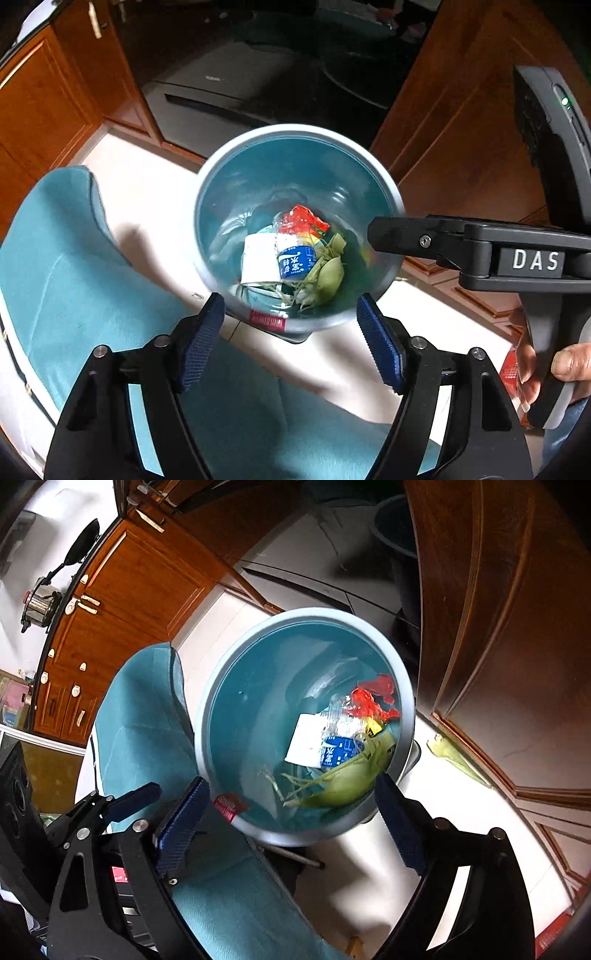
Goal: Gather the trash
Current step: 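Carry bottle and corn husk over the teal bin and open both tools, then move both tools back over the table toward the remaining items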
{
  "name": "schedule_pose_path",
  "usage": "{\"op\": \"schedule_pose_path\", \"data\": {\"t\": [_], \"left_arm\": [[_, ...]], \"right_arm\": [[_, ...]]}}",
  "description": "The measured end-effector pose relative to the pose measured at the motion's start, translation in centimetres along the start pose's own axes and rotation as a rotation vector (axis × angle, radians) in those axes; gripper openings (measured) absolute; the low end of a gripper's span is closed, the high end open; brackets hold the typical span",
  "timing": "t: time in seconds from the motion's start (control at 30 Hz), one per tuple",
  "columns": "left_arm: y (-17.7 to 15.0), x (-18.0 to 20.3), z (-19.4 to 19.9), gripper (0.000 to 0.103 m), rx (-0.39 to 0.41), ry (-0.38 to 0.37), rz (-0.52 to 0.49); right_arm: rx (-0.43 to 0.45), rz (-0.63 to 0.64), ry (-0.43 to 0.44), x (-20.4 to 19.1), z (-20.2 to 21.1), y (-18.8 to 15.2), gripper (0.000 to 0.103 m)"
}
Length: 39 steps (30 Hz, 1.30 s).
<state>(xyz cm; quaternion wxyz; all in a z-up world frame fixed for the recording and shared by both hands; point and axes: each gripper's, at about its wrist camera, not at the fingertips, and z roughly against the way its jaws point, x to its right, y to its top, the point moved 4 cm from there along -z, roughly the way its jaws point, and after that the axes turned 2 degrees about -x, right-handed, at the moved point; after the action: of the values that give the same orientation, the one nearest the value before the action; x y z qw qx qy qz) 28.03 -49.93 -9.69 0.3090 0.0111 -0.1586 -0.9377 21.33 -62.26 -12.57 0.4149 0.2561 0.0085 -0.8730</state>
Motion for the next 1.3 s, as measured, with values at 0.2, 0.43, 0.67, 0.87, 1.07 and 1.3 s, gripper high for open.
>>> {"op": "schedule_pose_path", "data": {"t": [0.2, 0.43, 0.67, 0.87, 1.07, 1.3], "left_arm": [[-3.0, -0.2, 5.4, 0.079, 0.051, 0.040, -0.008], [-11.6, -2.6, 13.7, 0.081, 0.126, 0.110, 0.011], [-22.2, -7.3, 18.7, 0.081, 0.163, 0.167, 0.132], [-31.0, -11.4, 19.8, 0.081, 0.168, 0.197, 0.261], [-38.8, -13.8, 19.7, 0.081, 0.143, 0.203, 0.360], [-43.7, -14.6, 18.2, 0.081, 0.115, 0.187, 0.402]], "right_arm": [[0.011, 0.082, 0.005, -3.8, 3.4, -3.4, 0.092], [-0.027, 0.268, 0.090, -11.3, 6.6, -11.8, 0.094], [-0.129, 0.419, 0.145, -18.3, 6.5, -20.3, 0.094], [-0.223, 0.540, 0.159, -23.2, 4.8, -26.5, 0.094], [-0.334, 0.631, 0.164, -26.9, 1.9, -32.2, 0.094], [-0.418, 0.688, 0.217, -29.6, -1.3, -37.0, 0.094]]}}
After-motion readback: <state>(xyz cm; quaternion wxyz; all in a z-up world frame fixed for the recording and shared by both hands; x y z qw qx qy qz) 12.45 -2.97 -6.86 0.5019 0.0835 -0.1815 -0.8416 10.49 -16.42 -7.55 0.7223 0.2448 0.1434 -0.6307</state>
